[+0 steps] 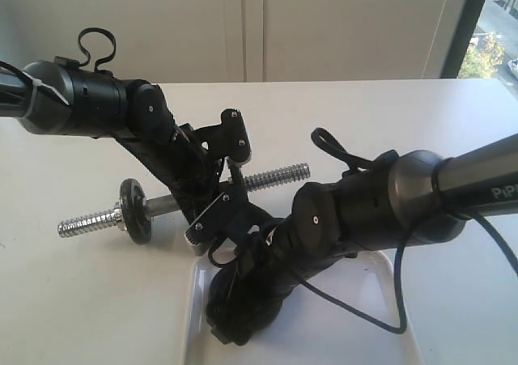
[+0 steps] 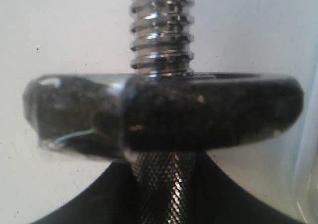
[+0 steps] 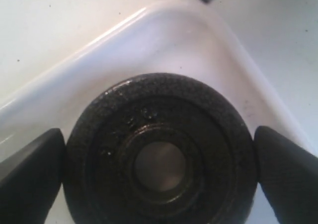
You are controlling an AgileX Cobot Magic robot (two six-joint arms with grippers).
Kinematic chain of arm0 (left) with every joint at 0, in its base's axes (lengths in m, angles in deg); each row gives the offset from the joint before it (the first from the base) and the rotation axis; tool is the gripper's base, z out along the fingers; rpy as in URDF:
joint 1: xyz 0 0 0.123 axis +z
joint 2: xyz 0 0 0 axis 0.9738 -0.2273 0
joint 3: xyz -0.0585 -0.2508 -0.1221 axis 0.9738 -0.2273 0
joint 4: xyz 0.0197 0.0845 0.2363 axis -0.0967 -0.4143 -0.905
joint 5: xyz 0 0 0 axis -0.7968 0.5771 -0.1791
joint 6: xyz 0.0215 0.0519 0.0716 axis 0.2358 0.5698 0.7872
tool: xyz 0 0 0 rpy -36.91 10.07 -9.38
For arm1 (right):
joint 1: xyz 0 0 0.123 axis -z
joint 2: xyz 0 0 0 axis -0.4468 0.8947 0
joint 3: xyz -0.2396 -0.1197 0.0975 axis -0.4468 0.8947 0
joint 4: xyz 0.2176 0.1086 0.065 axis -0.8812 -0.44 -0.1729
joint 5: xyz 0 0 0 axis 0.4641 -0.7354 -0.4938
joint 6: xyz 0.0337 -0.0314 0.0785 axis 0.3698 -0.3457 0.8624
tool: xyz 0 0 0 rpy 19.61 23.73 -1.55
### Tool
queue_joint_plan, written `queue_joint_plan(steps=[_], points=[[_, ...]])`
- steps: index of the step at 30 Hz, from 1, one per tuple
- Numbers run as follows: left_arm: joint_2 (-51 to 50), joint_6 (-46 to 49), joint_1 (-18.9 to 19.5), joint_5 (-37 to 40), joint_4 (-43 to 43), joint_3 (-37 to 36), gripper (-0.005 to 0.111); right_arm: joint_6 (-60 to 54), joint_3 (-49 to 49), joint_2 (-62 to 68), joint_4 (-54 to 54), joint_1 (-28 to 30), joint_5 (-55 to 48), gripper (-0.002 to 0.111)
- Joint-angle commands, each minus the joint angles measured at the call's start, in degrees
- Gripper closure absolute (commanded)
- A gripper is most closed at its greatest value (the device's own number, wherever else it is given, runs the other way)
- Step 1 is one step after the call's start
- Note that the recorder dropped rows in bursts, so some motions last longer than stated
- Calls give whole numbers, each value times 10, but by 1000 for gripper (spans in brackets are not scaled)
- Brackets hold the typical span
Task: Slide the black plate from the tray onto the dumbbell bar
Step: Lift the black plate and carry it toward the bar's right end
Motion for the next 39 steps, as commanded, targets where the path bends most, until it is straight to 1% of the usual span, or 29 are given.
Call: queue_joint_plan(steps=[1, 4, 7, 12, 14, 15, 16, 18, 19, 20, 21, 22, 23, 24, 28, 32, 36, 39], points=[[21, -3, 1, -37, 21, 11, 107, 37, 5, -8, 37, 5, -79, 108], [21, -3, 1, -37, 21, 11, 107, 51, -2, -53, 44, 26, -80, 108], [21, -3, 1, -37, 21, 11, 107, 51, -13, -97, 44, 60, -93, 108], [21, -3, 1, -37, 21, 11, 107, 52, -23, -147, 33, 132, -98, 108], [21, -3, 1, -36, 21, 11, 107, 50, -23, -154, 8, 161, -93, 108], [21, -3, 1, -34, 21, 11, 107, 36, -23, -156, -20, 187, -90, 108], [21, -3, 1, -34, 21, 11, 107, 24, -23, -154, -39, 196, -89, 108], [21, -3, 1, -33, 21, 11, 107, -49, -23, -153, -135, 231, -91, 108], [21, -3, 1, -32, 21, 11, 107, -141, -23, -153, -228, 255, -103, 108], [21, -3, 1, -31, 21, 11, 107, -193, -23, -153, -286, 270, -117, 108], [21, -3, 1, -24, 23, 11, 107, -282, -26, -144, -386, 300, -159, 108], [21, -3, 1, -22, 23, 11, 107, -313, -30, -136, -427, 318, -192, 108], [21, -3, 1, -17, 24, 11, 107, -341, -43, -115, -473, 351, -251, 108], [22, -3, 1, -14, 24, 11, 107, -347, -54, -94, -490, 373, -287, 108], [33, -3, 1, -7, 24, 11, 107, -388, -82, -15, -571, 433, -410, 108], [39, -3, 1, 0, 25, 11, 107, -404, -88, 50, -640, 474, -480, 108], [40, -3, 1, 8, 25, 11, 107, -420, -90, 84, -700, 490, -552, 108], [40, -3, 1, 7, 44, 11, 107, -421, -97, 115, -728, 490, -552, 108]])
